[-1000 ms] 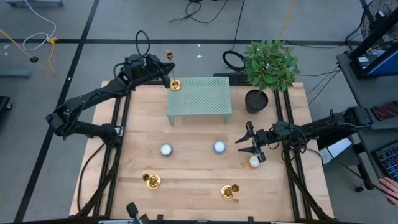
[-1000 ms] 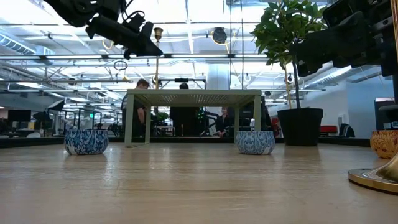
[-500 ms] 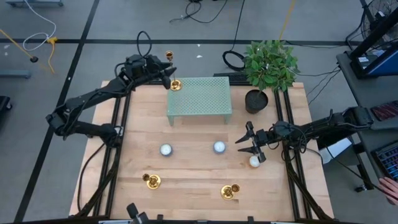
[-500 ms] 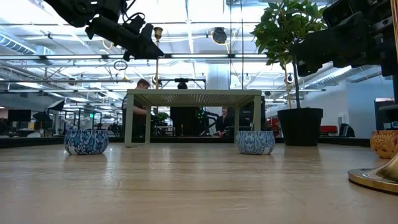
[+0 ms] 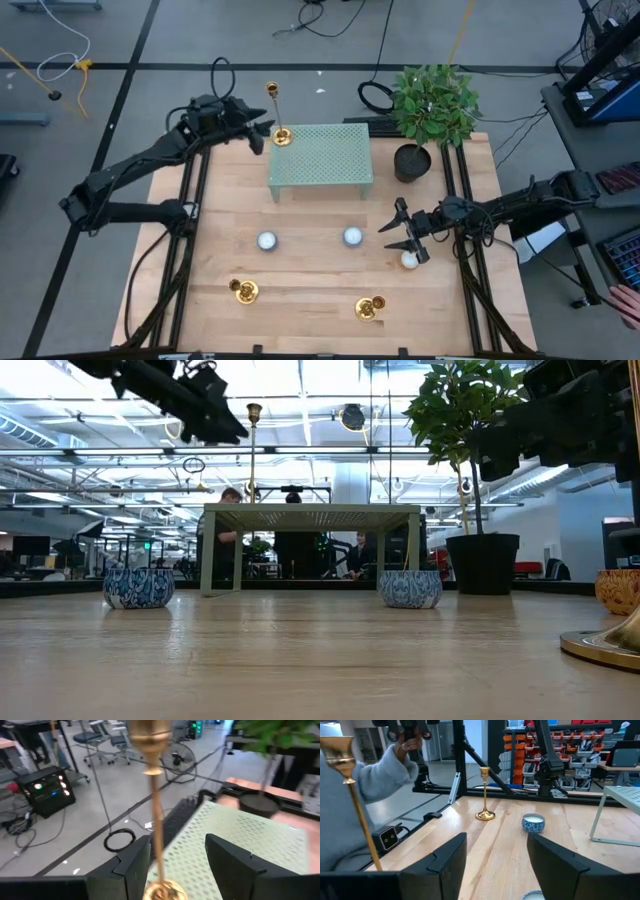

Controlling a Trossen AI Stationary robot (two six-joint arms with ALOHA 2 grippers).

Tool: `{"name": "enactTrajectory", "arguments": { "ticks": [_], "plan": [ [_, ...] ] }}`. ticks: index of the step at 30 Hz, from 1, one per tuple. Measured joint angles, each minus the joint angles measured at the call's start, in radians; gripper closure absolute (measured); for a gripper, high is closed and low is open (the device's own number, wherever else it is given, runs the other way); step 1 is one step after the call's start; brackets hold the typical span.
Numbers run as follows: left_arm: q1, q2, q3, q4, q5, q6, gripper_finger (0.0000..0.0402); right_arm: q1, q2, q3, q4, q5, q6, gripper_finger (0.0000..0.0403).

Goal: Pick & Place candle stick holders
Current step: Put the right gold candle holder on the shelf

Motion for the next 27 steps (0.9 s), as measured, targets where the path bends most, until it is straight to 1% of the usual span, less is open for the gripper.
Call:
{"name": "enactTrajectory", "arguments": {
  "ticks": [4,7,9,11,16,20,22,24,27],
  "plan": [
    [-0.057,-0.078,0.000,-0.067,0.007,0.000,0.0201,0.028,0.000,0.000,0.000,-0.048,0.001,0.0173],
    [-0.107,-0.127,0.000,-0.108,0.056,-0.002,0.0201,0.064,0.002,0.000,0.010,-0.043,0.031,0.0166],
    [-0.148,-0.149,0.000,-0.116,0.097,-0.007,0.0201,0.089,0.016,0.000,0.038,-0.042,0.059,0.0166],
    [-0.186,-0.168,0.000,-0.117,0.117,-0.023,0.0201,0.120,0.041,0.000,0.075,-0.041,0.082,0.0165],
    [-0.267,-0.186,0.000,-0.118,0.115,-0.025,0.0201,0.197,0.146,0.007,0.171,-0.036,0.130,0.0165],
    [-0.302,-0.184,0.000,-0.119,0.094,-0.025,0.0201,0.250,0.271,0.100,0.167,-0.014,0.145,0.0165],
    [-0.314,-0.184,0.000,-0.119,0.077,-0.025,0.0201,0.272,0.343,0.159,0.150,-0.022,0.106,0.0165],
    [-0.323,-0.183,0.000,-0.119,0.068,-0.025,0.0202,0.290,0.403,0.213,0.133,-0.079,0.062,0.0165],
    [-0.331,-0.183,0.000,-0.117,0.069,-0.025,0.0202,0.307,0.457,0.261,0.125,-0.191,0.017,0.0165]
  ]
}}
